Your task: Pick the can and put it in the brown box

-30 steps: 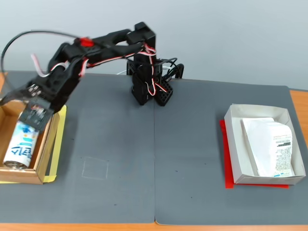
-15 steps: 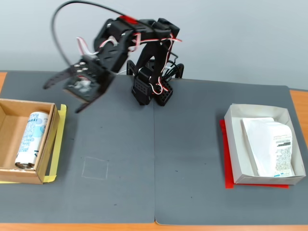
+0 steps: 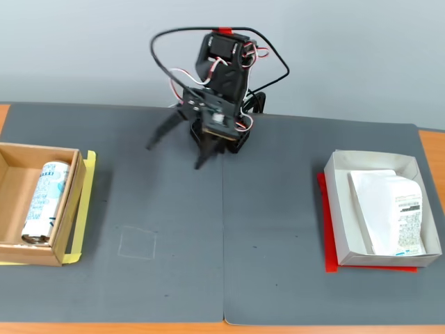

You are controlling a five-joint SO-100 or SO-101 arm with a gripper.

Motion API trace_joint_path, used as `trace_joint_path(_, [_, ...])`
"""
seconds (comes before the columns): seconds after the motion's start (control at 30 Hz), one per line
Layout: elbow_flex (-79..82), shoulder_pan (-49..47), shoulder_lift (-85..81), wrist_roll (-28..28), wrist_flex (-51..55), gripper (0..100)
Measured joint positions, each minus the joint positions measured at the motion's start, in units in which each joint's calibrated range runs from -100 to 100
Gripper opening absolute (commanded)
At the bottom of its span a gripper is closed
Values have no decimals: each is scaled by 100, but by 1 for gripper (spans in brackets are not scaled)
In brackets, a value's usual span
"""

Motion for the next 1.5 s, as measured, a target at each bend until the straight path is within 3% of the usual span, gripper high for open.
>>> trace_joint_path(0.5, [2593, -1604, -1699, -1138, 0, 36])
trace_joint_path(0.77, [3753, -1685, -2595, -1289, 0, 1])
trace_joint_path(1.5, [4497, -1412, -2680, -1319, 0, 1])
